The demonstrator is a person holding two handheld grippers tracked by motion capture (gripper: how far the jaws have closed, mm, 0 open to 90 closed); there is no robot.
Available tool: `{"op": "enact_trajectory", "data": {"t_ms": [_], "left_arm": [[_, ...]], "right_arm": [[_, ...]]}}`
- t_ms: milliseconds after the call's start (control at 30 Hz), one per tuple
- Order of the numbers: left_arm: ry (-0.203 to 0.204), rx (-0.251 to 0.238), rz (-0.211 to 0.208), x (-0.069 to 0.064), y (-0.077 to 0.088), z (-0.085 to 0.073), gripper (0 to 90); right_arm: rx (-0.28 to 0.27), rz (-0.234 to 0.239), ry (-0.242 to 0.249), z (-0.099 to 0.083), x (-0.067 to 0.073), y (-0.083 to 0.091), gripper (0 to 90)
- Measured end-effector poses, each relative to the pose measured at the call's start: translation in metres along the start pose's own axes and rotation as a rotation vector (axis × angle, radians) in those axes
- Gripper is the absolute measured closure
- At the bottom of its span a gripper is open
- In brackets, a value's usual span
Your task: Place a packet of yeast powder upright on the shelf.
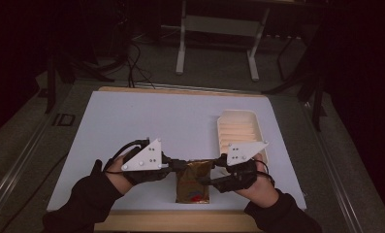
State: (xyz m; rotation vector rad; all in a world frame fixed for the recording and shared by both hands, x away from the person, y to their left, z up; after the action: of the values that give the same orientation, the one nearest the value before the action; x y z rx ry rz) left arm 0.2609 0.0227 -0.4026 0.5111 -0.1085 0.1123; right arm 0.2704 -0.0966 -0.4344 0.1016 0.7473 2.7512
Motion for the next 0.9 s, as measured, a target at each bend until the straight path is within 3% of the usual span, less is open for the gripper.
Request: {"op": "enact_trajectory", "data": {"t_ms": [167,233,333,433,633,667,700,800,900], "left_arm": [[-0.005,0.000,0.001,-0.003,-0.002,0.002,89.8],[0.000,0.002,0.006,-0.002,-0.001,0.003,89.8],[0.013,0.001,0.005,-0.001,-0.001,0.003,89.2],[0.037,-0.004,-0.006,0.000,-0.002,0.002,87.8],[0.086,-0.052,-0.030,0.002,0.004,0.005,72.5],[0.108,-0.078,-0.025,0.004,0.007,0.006,72.5],[0.121,-0.081,-0.023,0.004,0.008,0.006,63.0],[0.137,-0.116,-0.023,0.006,0.011,0.005,52.3],[0.185,-0.155,-0.033,0.007,0.013,0.002,45.3]], "right_arm": [[0.027,0.013,0.023,-0.001,0.000,0.001,71.7],[0.022,0.022,0.027,-0.001,-0.001,0.002,73.3],[0.016,0.054,-0.005,0.000,-0.002,0.002,74.5],[0.027,0.046,0.004,-0.001,-0.003,0.001,75.1],[0.028,0.044,0.016,0.000,-0.004,0.004,75.5],[0.024,0.040,0.019,0.000,-0.005,0.005,75.6],[0.021,0.031,0.020,0.001,-0.007,0.008,75.6],[0.009,0.008,0.024,0.004,-0.013,0.014,75.6],[-0.010,-0.002,0.024,0.008,-0.018,0.023,75.7]]}}
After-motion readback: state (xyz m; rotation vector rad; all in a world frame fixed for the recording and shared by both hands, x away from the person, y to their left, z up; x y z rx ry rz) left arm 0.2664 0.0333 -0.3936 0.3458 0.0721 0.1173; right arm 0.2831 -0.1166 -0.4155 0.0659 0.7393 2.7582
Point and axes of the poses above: each handheld gripper's, and its own axes: y roughly backward along the jaws, z roughly out of its top, x roughly to its left, the point moved 9 cm from there along -y, roughly forward along the jaws, and after that the axes turned 9 degrees about -z, right-handed, at the moved point
